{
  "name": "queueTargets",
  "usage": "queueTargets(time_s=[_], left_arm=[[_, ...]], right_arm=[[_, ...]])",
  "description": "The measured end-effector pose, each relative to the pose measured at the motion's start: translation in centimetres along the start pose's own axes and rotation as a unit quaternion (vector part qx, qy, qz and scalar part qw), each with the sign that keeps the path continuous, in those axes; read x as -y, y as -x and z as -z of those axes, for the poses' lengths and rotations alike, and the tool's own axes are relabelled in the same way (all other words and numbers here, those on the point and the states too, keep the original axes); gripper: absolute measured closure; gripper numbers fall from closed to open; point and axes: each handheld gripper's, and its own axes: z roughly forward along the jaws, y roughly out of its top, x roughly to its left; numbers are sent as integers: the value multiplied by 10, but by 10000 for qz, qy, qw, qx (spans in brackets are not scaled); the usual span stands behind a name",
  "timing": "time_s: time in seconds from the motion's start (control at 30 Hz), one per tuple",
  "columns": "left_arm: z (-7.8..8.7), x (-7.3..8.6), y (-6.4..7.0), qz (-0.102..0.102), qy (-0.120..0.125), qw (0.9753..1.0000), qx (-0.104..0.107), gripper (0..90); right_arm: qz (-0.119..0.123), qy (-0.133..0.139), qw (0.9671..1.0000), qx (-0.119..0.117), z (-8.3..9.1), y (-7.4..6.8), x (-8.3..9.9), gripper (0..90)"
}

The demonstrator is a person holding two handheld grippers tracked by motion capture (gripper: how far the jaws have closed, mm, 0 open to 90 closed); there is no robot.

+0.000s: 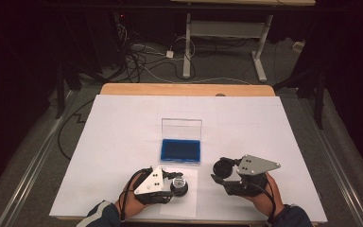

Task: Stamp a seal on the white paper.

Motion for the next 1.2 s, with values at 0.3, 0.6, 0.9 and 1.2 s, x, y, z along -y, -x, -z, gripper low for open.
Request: queueTargets(time_s=[0.3, 0.6, 0.9, 1.2], left_arm=[[-6, 2, 1, -34, -119, 9999, 72, 542], [-13, 9, -1, -43, -369, 9992, 164, 542], [-13, 17, -3, 142, -220, 9994, 228, 543], [-13, 19, -1, -20, -235, 9997, 120, 544]], right_arm=[[31, -29, 10000, -14, -1, -1, 0, 383], [43, -24, 10000, -23, -1, -1, 0, 383], [50, -20, 10000, -30, -1, -1, -1, 383], [72, -12, 10000, -50, -1, -2, -1, 383]])
